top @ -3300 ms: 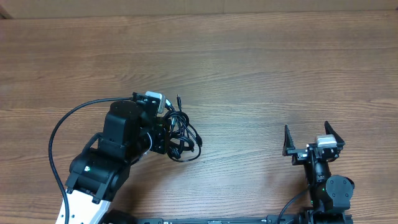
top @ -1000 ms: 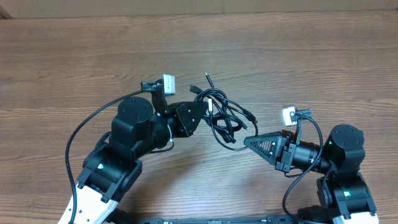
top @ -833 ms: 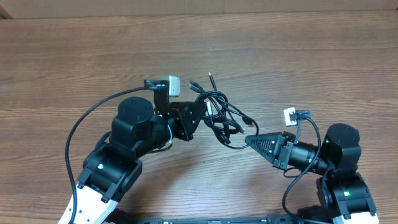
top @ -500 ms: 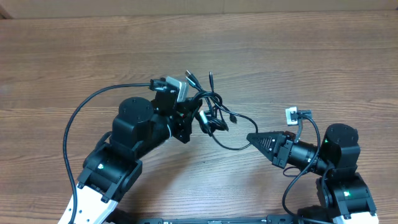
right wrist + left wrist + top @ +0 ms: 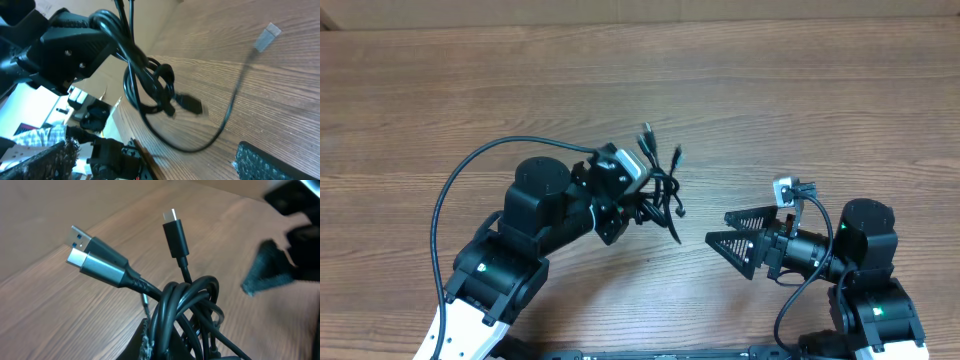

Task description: Untangle cables

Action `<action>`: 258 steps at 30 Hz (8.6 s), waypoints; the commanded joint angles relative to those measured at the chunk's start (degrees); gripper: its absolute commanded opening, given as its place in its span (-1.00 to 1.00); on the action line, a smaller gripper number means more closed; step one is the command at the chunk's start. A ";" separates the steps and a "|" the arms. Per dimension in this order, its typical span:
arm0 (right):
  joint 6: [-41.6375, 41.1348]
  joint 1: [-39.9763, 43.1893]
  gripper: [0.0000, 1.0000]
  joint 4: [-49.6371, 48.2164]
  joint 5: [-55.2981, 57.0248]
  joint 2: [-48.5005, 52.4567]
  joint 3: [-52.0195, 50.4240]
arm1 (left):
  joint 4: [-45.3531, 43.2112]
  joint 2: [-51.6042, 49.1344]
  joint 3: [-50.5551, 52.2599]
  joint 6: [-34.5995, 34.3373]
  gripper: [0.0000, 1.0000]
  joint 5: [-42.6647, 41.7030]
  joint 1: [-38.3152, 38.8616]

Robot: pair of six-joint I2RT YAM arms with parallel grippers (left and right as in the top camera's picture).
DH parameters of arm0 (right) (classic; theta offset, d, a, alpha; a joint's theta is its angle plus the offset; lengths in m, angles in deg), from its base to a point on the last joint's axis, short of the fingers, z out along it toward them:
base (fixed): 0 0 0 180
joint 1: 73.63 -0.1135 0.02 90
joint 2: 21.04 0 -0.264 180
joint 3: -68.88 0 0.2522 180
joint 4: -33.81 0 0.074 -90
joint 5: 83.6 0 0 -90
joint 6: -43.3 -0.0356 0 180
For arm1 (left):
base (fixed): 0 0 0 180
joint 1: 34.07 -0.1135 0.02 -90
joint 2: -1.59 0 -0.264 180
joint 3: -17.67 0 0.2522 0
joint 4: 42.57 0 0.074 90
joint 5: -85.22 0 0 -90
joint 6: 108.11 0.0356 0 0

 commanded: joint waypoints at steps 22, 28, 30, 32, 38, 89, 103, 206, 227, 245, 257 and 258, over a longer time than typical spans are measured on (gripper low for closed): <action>3.89 -0.24 0.83 -4.55 -7.82 -0.20 1.22 | 0.22 -2.47 -0.31 -9.03 -0.92 -10.93 0.48; 0.96 -0.24 0.84 -4.39 -4.20 -0.20 1.22 | -1.99 -2.49 -0.31 -20.15 -0.92 -7.52 1.95; 0.96 -0.24 0.86 -4.42 -2.64 -0.20 1.22 | -2.67 -2.49 -0.31 -20.09 -0.92 -7.48 3.78; 0.96 -0.24 0.86 -4.57 -2.36 -0.20 1.22 | -2.97 -2.49 -0.31 -19.47 -0.92 -7.41 5.20; 3.23 -0.24 0.57 -6.51 -6.05 -0.20 1.22 | 1.38 -2.49 -0.28 -10.80 -0.92 -8.26 6.01; 4.44 -0.28 -0.92 -17.33 -26.73 -0.22 1.20 | 1.25 1.16 -0.28 -7.10 0.28 -39.30 -6.75; 4.20 -0.28 -0.92 -17.44 -26.43 -0.20 1.20 | 1.18 -3.61 -0.28 -7.04 0.21 -50.21 -6.71; -28.87 -0.28 1.00 7.02 20.52 4.83 1.20 | -31.06 -3.82 -0.28 -17.33 -0.92 -24.13 13.88; -12.52 -0.22 1.00 27.91 48.35 2.89 9.97 | -15.82 -3.82 -0.28 -14.27 -0.92 -18.40 10.54; 38.84 -0.24 0.93 26.97 1.29 -3.06 17.33 | -14.99 -3.72 -0.31 -10.12 -0.92 -29.27 7.96; 44.83 -0.24 -0.92 27.10 -9.16 -3.06 17.33 | -19.69 -3.72 -0.31 -10.23 -0.92 -39.19 7.85; 44.85 -0.24 -0.92 27.04 -10.45 -3.06 17.33 | -19.80 -3.72 -0.28 -10.23 -0.91 -39.19 7.85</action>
